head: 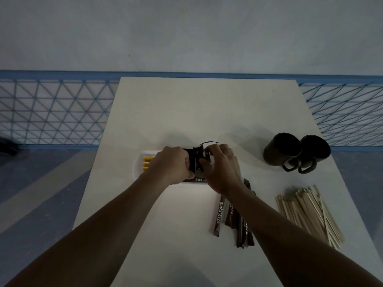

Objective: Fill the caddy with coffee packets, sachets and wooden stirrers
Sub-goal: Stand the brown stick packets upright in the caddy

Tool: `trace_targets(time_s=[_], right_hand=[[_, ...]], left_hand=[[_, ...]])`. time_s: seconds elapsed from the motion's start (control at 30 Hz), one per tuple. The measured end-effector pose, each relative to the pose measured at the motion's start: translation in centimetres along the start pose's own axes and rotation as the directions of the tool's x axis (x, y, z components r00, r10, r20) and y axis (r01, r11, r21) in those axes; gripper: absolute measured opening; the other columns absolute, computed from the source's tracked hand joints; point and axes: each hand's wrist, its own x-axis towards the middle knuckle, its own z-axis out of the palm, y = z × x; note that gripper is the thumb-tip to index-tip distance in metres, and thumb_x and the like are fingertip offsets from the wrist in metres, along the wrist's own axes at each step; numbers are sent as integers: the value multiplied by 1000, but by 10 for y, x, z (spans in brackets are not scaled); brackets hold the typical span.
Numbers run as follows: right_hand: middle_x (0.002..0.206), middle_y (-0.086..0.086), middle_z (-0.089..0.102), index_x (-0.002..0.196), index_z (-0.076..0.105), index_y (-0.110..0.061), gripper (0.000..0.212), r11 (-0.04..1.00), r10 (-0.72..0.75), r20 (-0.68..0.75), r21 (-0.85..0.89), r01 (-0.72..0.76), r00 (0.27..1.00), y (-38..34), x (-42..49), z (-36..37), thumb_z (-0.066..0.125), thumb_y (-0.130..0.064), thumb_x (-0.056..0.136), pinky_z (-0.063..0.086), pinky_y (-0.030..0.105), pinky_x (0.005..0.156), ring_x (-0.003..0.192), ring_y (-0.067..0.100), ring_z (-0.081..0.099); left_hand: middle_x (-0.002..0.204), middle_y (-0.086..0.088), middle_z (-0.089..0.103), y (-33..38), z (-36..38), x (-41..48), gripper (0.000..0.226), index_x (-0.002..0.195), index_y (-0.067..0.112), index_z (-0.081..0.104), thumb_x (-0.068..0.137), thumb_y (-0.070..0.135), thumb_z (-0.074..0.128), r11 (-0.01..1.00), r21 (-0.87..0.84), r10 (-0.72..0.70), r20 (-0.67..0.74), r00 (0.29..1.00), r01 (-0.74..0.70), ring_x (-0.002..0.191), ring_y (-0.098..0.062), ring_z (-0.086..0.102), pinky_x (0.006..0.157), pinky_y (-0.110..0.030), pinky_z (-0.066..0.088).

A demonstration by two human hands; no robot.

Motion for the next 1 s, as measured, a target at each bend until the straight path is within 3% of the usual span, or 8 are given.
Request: trace_targets(time_s=[0.17,0.4,0.57,0.77,1.0], right_hand=[[124,2,57,125,57,-23,38,995,68,47,68,-71,997,7,-5,-6,68,-28,89,53,39,82,104,21,59],[111,4,67,112,67,-16,24,996,36,70,79,-41,997,12,-6,-4,70,-18,89,53,35,81,97,18,60],[112,0,65,121,60,-19,43,994,61,60,86,-66,996,10,-2,-7,76,-22,81,49,31,73,90,14,58],[124,3,60,133,52,-23,65,998,51,112,27,-55,992,7,5,-5,81,-29,75,55,39,78,103,23,59],[121,5,61,134,55,-22,60,999,26,99,-33,-23,995,8,5,3,76,-32,79,54,39,76,102,27,60]], left_hand=[[98,-5,65,4,4,-2,22,88,16,69,73,27,82,1000,11,10,50,999,-11,84,-24,65,69,-29,53],[83,0,68,6,12,3,17,69,26,63,70,15,76,995,-92,16,-87,996,-24,72,-21,65,67,-32,57],[86,0,68,8,8,14,17,76,26,61,69,19,75,986,-164,-6,-186,982,-25,82,-23,64,75,-38,57],[82,2,67,9,9,24,18,79,27,60,73,15,73,970,-233,1,-282,959,-70,81,-21,64,72,-35,55],[93,-2,64,-1,8,24,34,98,20,57,74,22,81,965,-263,-36,-190,981,-15,85,-22,63,70,-33,55]])
